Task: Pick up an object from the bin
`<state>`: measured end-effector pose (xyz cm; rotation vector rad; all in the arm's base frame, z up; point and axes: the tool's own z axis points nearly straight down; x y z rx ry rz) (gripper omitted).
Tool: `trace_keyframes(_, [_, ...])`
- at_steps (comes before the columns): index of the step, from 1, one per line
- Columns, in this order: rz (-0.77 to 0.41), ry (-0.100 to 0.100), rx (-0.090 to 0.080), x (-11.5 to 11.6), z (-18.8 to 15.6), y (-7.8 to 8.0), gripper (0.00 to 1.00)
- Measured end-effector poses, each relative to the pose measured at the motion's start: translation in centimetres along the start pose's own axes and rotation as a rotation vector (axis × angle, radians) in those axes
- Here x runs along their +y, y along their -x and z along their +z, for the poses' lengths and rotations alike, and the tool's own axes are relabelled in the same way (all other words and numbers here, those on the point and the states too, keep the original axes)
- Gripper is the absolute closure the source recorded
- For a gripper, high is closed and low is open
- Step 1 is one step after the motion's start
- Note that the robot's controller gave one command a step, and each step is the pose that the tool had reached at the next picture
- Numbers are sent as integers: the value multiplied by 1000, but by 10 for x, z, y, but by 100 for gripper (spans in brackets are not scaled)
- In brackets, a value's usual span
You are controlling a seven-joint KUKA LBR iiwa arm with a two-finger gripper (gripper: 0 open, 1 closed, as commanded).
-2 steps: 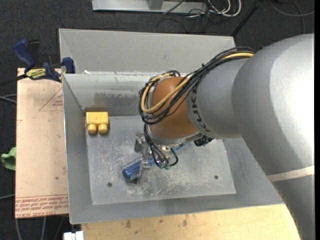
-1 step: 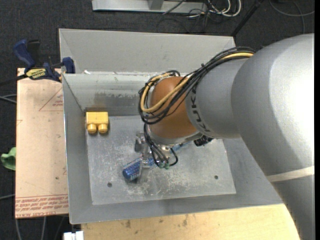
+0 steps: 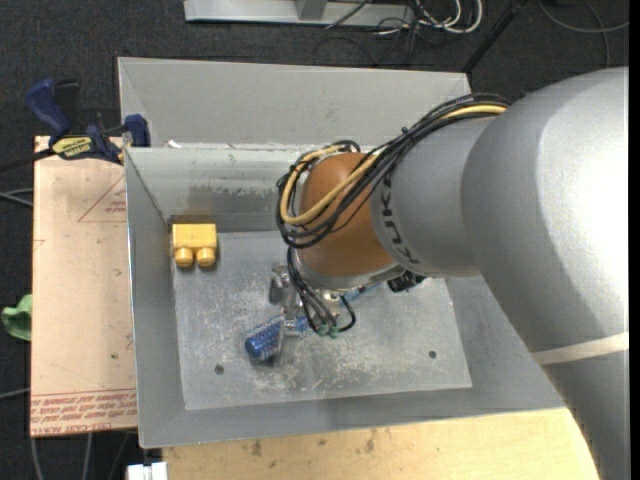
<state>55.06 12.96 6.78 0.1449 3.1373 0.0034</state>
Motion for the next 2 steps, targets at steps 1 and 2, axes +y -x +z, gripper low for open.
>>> trace_keyframes(1, [0, 1, -2, 0, 0, 1, 100])
trace_keyframes(2, [0, 1, -1, 1, -25, 1, 100])
